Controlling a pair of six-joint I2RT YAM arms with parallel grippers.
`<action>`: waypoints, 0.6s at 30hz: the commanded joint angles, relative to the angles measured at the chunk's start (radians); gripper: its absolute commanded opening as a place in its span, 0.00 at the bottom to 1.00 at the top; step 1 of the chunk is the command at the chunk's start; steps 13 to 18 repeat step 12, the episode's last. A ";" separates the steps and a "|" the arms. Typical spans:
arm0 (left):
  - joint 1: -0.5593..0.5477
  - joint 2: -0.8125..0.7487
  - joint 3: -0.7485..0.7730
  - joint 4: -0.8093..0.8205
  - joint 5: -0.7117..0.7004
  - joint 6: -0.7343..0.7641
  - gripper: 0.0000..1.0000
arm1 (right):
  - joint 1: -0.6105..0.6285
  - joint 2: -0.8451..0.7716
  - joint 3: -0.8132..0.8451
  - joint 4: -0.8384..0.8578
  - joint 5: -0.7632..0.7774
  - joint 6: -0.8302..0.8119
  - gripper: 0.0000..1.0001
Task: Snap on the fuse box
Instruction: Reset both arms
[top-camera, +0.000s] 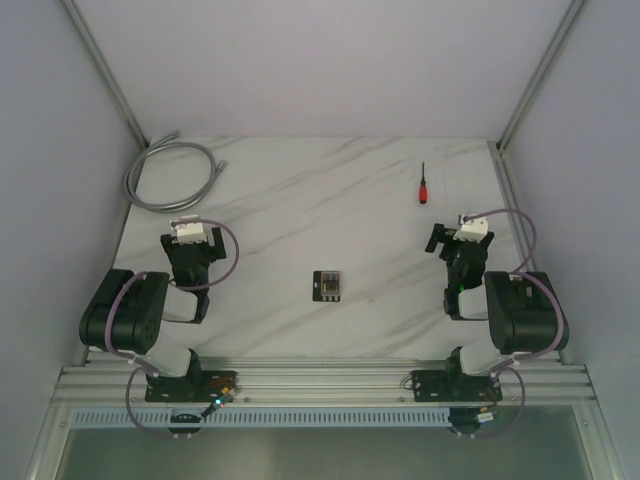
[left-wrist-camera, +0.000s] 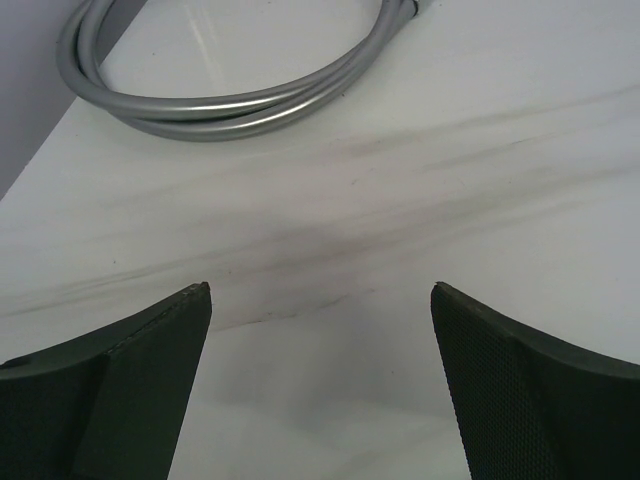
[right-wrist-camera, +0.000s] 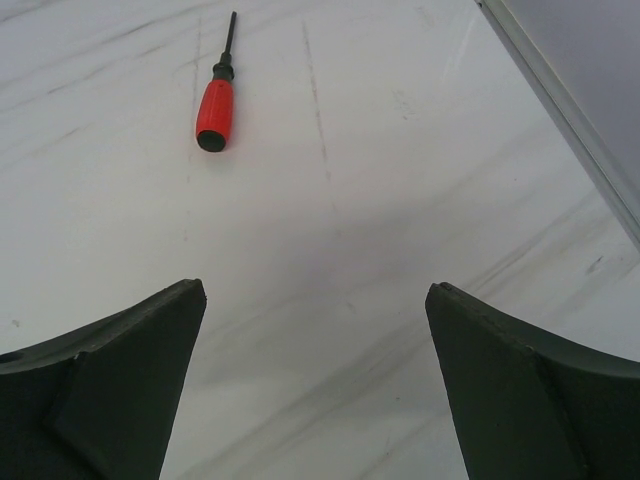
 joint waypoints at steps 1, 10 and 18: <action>0.006 -0.003 0.012 0.059 0.024 0.005 1.00 | 0.000 -0.011 0.007 0.030 -0.013 0.006 1.00; 0.006 -0.003 0.015 0.052 0.025 0.004 1.00 | -0.001 -0.010 0.008 0.029 -0.014 0.007 1.00; 0.006 -0.005 0.013 0.053 0.024 0.004 1.00 | -0.002 -0.010 0.008 0.030 -0.014 0.007 1.00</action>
